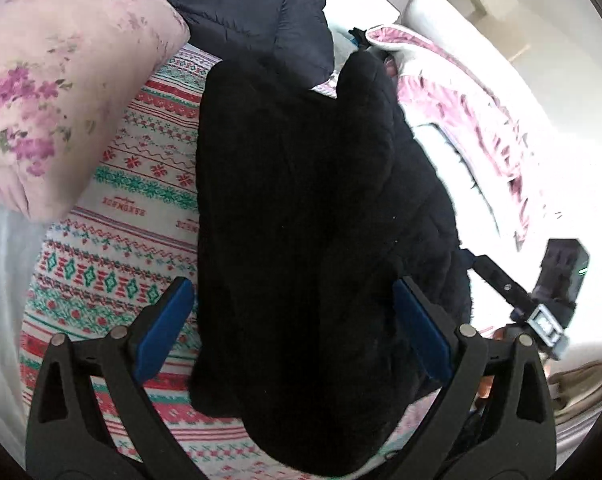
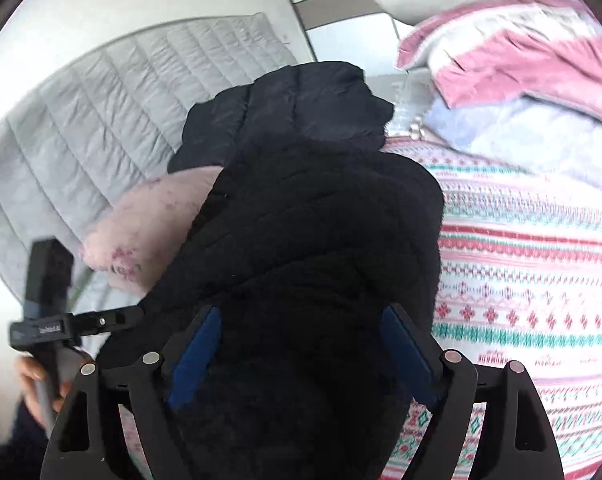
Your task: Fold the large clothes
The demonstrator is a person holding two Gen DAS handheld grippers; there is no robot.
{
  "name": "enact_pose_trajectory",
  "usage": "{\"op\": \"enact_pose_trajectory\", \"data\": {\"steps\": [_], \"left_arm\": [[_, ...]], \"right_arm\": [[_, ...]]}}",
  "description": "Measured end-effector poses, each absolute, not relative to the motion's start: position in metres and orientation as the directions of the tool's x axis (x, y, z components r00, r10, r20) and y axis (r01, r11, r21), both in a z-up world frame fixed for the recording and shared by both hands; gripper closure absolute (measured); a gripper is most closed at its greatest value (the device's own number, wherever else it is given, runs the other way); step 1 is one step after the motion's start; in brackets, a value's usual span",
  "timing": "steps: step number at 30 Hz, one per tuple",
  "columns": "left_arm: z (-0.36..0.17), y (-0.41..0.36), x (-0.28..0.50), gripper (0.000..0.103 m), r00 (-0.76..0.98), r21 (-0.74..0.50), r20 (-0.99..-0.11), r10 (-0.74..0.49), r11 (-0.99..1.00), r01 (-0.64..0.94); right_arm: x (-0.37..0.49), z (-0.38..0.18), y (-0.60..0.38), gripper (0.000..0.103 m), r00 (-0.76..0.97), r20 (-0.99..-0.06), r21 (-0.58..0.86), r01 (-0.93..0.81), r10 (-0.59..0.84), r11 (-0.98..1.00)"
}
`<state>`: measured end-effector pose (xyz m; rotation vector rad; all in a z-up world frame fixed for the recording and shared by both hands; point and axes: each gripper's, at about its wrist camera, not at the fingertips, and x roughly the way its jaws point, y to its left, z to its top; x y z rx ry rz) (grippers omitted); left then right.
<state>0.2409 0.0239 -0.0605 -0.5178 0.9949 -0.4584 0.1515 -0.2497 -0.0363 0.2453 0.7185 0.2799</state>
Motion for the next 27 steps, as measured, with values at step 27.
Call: {"op": "enact_pose_trajectory", "data": {"steps": [27], "left_arm": [[-0.113, 0.014, 0.246, 0.0, 0.38, -0.698, -0.634, -0.674, 0.709, 0.094]], "right_arm": [[0.187, -0.125, -0.332, 0.0, 0.571, -0.525, 0.794, 0.061, 0.631, 0.605]]}}
